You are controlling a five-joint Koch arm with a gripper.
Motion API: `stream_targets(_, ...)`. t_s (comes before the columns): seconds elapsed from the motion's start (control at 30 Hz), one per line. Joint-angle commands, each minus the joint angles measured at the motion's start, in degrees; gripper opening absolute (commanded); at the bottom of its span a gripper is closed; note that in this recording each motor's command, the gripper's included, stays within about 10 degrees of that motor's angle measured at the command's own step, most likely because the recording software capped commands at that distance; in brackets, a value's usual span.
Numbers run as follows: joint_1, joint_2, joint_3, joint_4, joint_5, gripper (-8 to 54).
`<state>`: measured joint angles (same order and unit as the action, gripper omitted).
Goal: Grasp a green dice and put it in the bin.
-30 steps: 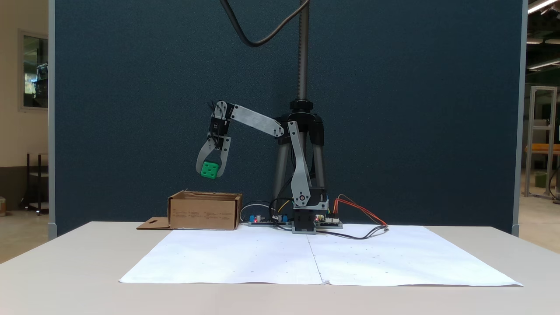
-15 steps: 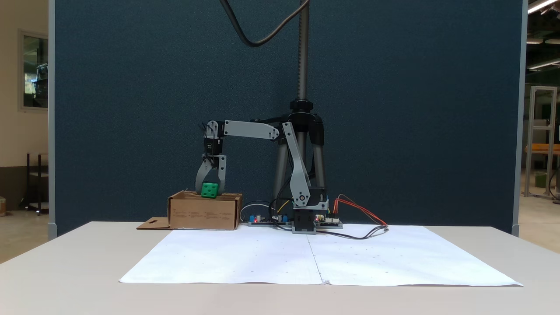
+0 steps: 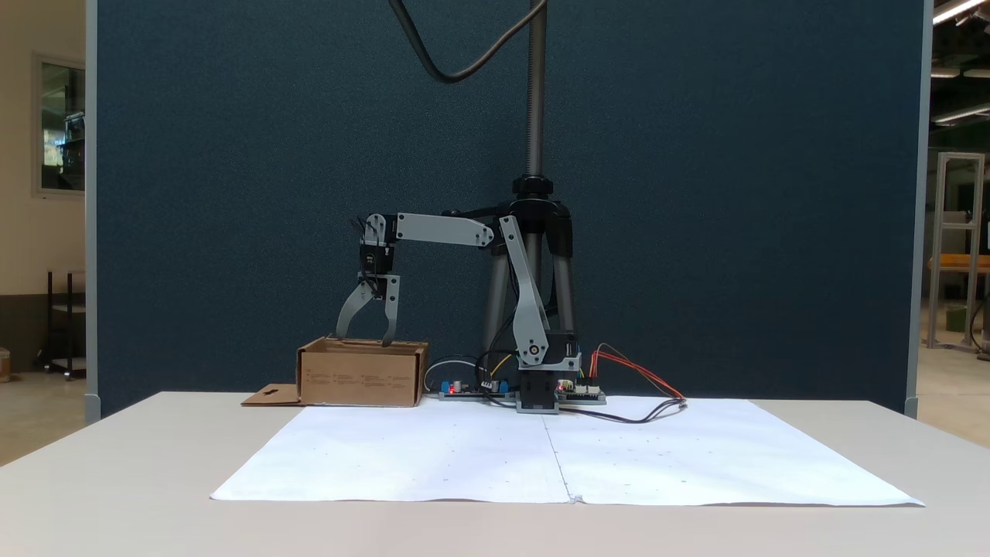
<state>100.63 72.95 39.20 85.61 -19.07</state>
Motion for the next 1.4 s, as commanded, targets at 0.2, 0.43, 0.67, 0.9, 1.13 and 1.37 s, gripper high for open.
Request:
stream_targets(0.2,-7.7,10.7,-0.6,-1.0,3.3,38.7)
stream_targets(0.43,-25.5,16.9,-0.6,-1.0,12.2,41.9)
stream_targets(0.67,-46.3,21.1,-0.7,-1.0,14.5,42.0)
stream_targets(0.9,-69.3,22.9,-0.7,-1.1,19.2,42.1)
stream_targets(1.13,-96.4,24.2,-0.7,-7.3,19.8,42.1)
stream_targets(1.37,-105.6,23.7,3.5,-21.5,21.1,42.0)
